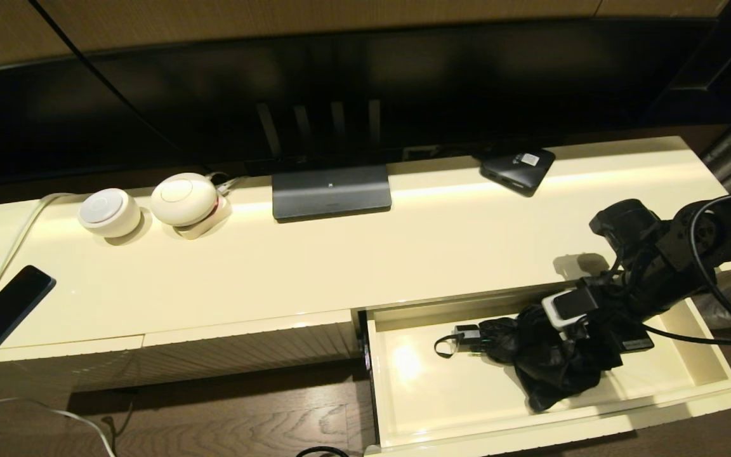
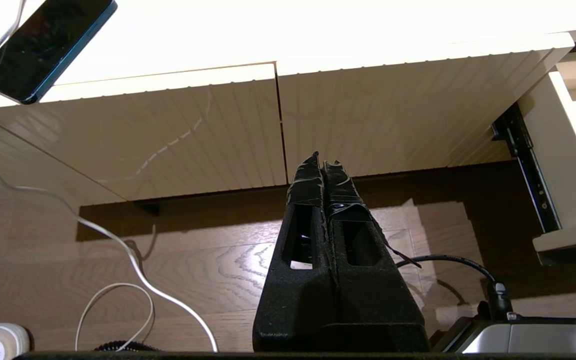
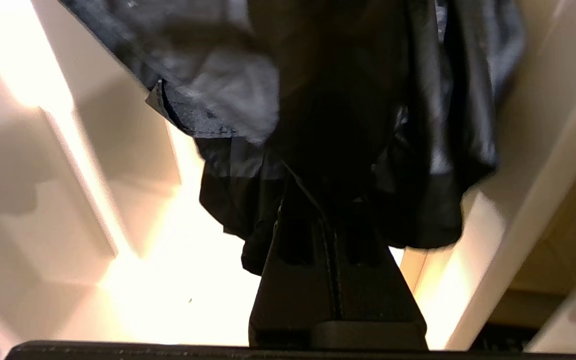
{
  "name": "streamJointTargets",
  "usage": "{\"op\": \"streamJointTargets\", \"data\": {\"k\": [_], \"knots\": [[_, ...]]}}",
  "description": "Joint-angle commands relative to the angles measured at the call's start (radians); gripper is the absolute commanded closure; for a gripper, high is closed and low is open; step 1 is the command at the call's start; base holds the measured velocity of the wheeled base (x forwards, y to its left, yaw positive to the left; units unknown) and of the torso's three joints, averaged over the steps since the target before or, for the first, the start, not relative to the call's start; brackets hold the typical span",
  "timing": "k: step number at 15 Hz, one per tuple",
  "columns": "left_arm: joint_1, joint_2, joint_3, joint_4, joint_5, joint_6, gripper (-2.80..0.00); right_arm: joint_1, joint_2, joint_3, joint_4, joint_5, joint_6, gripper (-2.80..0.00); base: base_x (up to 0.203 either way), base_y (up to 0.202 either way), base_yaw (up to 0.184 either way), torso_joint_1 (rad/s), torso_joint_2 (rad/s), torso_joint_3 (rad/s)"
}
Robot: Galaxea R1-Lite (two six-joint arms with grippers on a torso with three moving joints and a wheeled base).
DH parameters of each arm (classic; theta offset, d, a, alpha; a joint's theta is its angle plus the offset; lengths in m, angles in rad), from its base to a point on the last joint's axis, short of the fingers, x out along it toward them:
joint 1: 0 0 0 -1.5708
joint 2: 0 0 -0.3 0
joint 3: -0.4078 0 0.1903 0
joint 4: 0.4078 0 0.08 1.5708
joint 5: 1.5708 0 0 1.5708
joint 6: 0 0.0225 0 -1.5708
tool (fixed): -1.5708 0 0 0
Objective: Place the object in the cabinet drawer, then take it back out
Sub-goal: Take the umbrella out of the drawer and put it on the table
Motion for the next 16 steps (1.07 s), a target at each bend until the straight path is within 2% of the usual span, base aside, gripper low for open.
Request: {"op": "streamJointTargets", "data": {"k": [1, 5, 16], "knots": [[0.0, 0.001, 0.003, -0.001, 0.0, 0.0, 0.0, 0.0, -0.078, 0.035, 0.009, 0.001, -0.007, 0.0, 0.0, 0.0, 0.0, 0.0, 0.0, 0.0], [0.0, 0.001, 0.003, 0.0, 0.0, 0.0, 0.0, 0.005, -0.168, 0.051, 0.013, 0.001, 0.024, 0.0, 0.0, 0.0, 0.0, 0.0, 0.0, 0.0], [0.0, 0.001, 0.003, -0.001, 0.0, 0.0, 0.0, 0.013, -0.476, 0.056, 0.171, 0.005, 0.032, 0.0, 0.0, 0.0, 0.0, 0.0, 0.0, 0.0]]}}
